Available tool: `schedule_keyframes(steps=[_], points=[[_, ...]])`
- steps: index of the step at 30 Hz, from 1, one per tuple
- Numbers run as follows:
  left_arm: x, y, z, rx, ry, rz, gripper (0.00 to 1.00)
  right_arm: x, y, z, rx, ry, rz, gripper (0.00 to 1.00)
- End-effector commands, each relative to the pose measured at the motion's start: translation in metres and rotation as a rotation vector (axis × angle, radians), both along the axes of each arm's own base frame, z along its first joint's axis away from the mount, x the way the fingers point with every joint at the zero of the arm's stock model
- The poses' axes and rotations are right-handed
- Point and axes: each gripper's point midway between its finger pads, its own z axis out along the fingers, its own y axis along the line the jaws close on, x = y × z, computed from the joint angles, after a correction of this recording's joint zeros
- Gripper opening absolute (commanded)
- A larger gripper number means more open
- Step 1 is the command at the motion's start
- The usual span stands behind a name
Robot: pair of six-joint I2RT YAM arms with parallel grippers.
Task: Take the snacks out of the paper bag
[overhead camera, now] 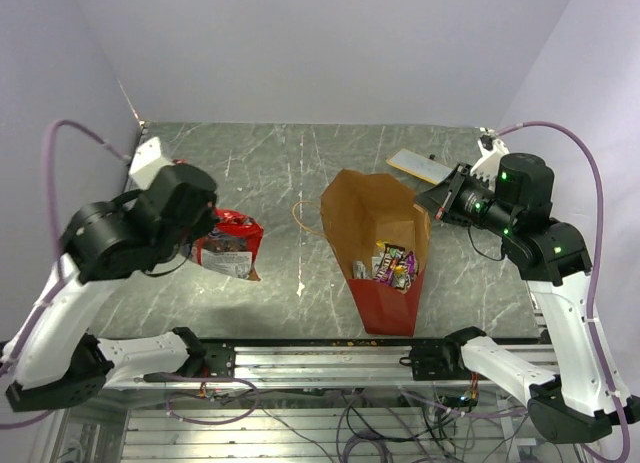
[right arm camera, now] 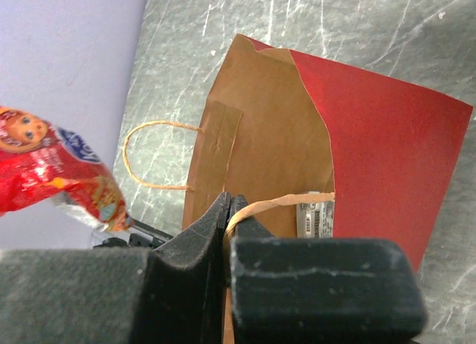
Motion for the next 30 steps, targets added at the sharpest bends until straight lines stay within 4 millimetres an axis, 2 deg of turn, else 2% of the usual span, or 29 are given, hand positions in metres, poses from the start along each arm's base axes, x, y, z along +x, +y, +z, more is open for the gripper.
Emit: schedule_keyframes(steps=[1, 6, 11, 16, 21, 26, 30], points=[[0.026, -0.009, -0.002, 0.037, -0.037, 0.07, 0.07, 0.0, 0.0, 0.014, -0.003, -0.066, 0.017, 0.0], [0.056, -0.026, -0.033, 0.066, 0.04, 0.069, 0.07, 0.0, -0.002, 0.012, -0.024, -0.067, 0.019, 0.0], [0.09, -0.018, -0.065, 0.047, 0.155, 0.107, 0.07, 0.0, -0.004, 0.012, -0.053, -0.067, 0.024, 0.0], [0.116, 0.012, -0.087, 0.073, 0.239, 0.239, 0.07, 0.003, -0.008, 0.014, -0.104, -0.072, 0.028, 0.0], [0.119, 0.057, -0.121, 0.071, 0.374, 0.44, 0.07, 0.005, -0.012, 0.013, -0.119, -0.086, 0.013, 0.0], [0.133, 0.084, -0.147, 0.047, 0.401, 0.527, 0.07, 0.005, -0.011, 0.008, -0.111, -0.07, 0.007, 0.0], [0.157, 0.103, -0.17, 0.057, 0.413, 0.587, 0.07, 0.004, -0.009, 0.003, -0.106, -0.06, 0.019, 0.0]])
